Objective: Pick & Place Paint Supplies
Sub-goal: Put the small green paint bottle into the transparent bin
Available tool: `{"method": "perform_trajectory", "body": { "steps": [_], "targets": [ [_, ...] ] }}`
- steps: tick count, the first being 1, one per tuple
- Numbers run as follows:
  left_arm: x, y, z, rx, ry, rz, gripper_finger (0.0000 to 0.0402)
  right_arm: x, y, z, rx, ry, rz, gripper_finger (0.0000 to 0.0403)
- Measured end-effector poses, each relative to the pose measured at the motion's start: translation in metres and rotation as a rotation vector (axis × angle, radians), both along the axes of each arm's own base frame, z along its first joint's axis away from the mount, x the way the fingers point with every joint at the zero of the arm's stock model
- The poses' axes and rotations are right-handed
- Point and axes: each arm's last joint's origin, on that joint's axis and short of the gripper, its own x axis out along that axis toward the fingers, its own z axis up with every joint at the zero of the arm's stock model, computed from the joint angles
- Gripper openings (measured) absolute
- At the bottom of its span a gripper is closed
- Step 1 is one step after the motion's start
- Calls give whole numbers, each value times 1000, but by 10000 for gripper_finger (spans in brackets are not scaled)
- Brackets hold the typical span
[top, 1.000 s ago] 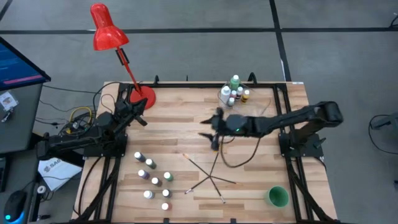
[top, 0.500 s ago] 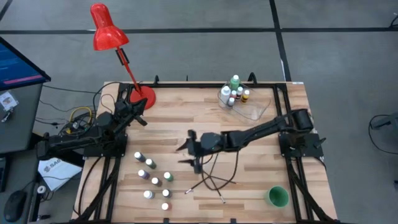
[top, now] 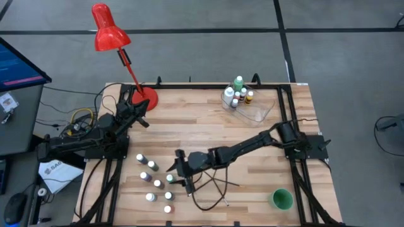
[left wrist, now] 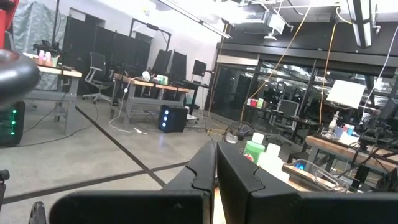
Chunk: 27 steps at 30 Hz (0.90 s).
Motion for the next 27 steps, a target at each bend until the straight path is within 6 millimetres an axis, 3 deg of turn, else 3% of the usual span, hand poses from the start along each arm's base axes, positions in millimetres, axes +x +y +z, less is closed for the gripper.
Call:
{"method": "perform_trajectory", "body": {
  "steps": [10,27],
  "targets": [
    [0,0,0,0,1,0,8,12,4,-30,0,58,10,228],
    [0,0,0,0,1,0,8,11,3,-32,7,88,3,228]
  ]
}}
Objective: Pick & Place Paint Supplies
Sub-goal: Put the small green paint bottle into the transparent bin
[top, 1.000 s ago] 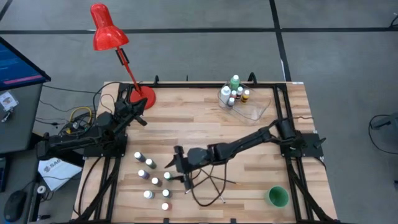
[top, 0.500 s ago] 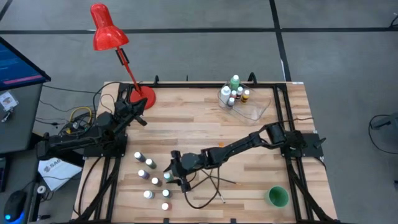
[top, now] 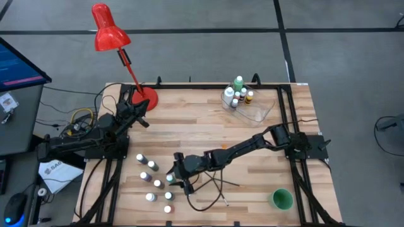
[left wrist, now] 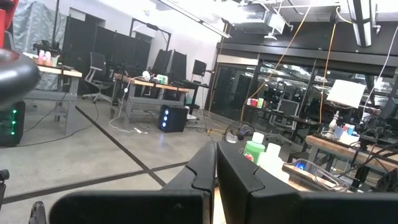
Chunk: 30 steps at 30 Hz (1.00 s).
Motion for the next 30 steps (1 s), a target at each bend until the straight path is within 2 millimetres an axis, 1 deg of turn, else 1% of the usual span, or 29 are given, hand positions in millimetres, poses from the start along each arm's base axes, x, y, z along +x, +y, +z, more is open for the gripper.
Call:
{"method": "perform_trajectory", "body": {
  "steps": [18,20,22,26,28,30],
  "targets": [
    [0,0,0,0,0,0,8,2,-4,1,6,-13,-10,228],
    [0,0,0,0,0,0,8,4,-3,-6,8,-21,-9,228],
    [0,0,0,0,0,0,8,3,-3,-15,1,10,-10,228],
    [0,0,0,0,0,0,8,6,-3,-15,13,-10,-12,228],
    [0,0,0,0,0,0,8,4,-3,-18,5,18,-13,228],
    [0,0,0,0,0,0,8,4,-3,-16,2,9,-10,228]
  ]
}}
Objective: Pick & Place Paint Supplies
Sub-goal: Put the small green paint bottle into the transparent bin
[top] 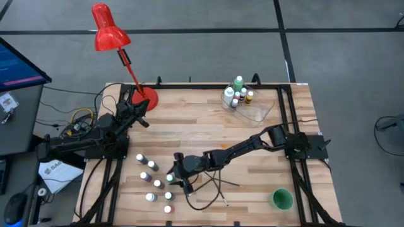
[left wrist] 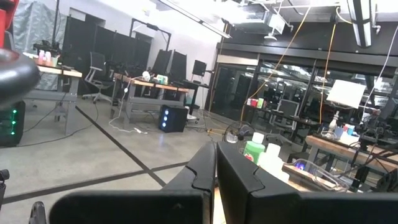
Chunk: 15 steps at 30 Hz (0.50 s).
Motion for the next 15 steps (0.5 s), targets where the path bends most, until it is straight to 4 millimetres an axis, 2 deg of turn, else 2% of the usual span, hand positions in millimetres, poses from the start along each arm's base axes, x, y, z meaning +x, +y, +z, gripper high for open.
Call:
{"method": "perform_trajectory", "body": {
  "steps": [3,8,15],
  "targets": [
    [0,0,0,0,0,0,8,1,-2,7,6,-27,-4,226],
    [0,0,0,0,-1,0,8,1,-3,4,7,-9,-8,209],
    [0,0,0,1,-2,0,8,1,-3,4,0,-10,-5,137]
  ]
}}
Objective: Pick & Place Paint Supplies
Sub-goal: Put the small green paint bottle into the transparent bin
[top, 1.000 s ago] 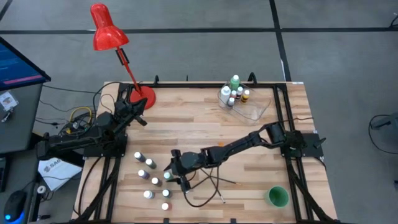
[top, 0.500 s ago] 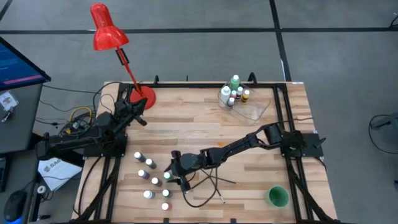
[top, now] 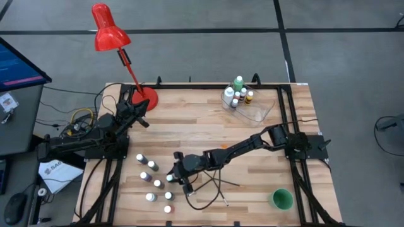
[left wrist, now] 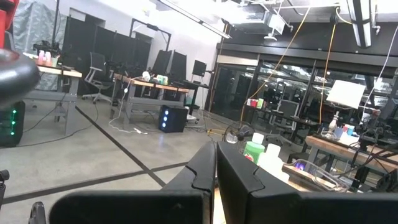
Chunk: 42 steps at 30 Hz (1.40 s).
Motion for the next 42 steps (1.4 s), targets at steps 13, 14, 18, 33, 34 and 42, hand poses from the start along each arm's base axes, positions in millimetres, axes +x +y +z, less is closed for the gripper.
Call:
{"method": "perform_trajectory", "body": {
  "steps": [13,14,18,33,34,42],
  "targets": [
    [0,0,0,1,-2,0,8,-4,-4,15,-4,20,-17,110],
    [0,0,0,1,-2,0,8,-6,-7,23,-6,25,-22,110],
    [0,0,0,1,-3,0,8,-22,-22,65,-40,42,-32,110],
    [0,0,0,1,-4,0,8,-205,-114,181,-220,203,-517,115],
    [0,0,0,2,-5,0,8,-220,-120,180,-214,190,-567,117],
    [0,0,0,2,-5,0,8,-308,-162,133,-205,79,-1025,114]
  ]
}}
